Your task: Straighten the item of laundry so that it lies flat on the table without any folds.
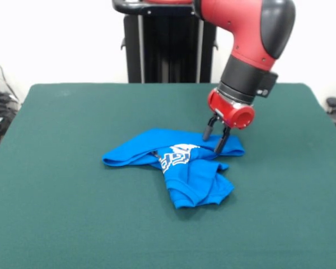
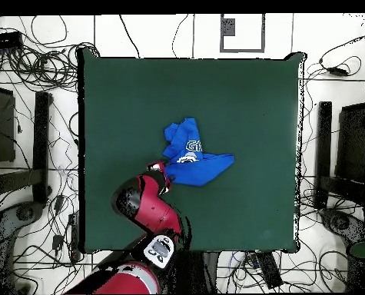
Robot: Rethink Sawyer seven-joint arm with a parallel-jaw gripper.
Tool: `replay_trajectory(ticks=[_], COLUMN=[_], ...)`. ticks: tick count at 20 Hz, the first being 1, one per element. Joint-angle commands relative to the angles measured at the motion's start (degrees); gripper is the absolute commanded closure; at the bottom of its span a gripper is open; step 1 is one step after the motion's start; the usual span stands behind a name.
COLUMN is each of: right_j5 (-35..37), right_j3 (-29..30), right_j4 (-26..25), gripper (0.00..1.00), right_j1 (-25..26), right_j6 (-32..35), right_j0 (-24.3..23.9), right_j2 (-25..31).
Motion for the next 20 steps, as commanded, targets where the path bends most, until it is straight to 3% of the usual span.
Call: replay_trajectory(ticks=[1,20], right_j5=[1.75,2.59], right_j3=[1.34,2.28], right_j4=[4.2,6.87], gripper=[0.0,0.0], right_j1=[-1.53,-2.7], right_j6=[17.63,17.03], right_j0=[-0.95,-1.52], right_j2=[9.8,11.07])
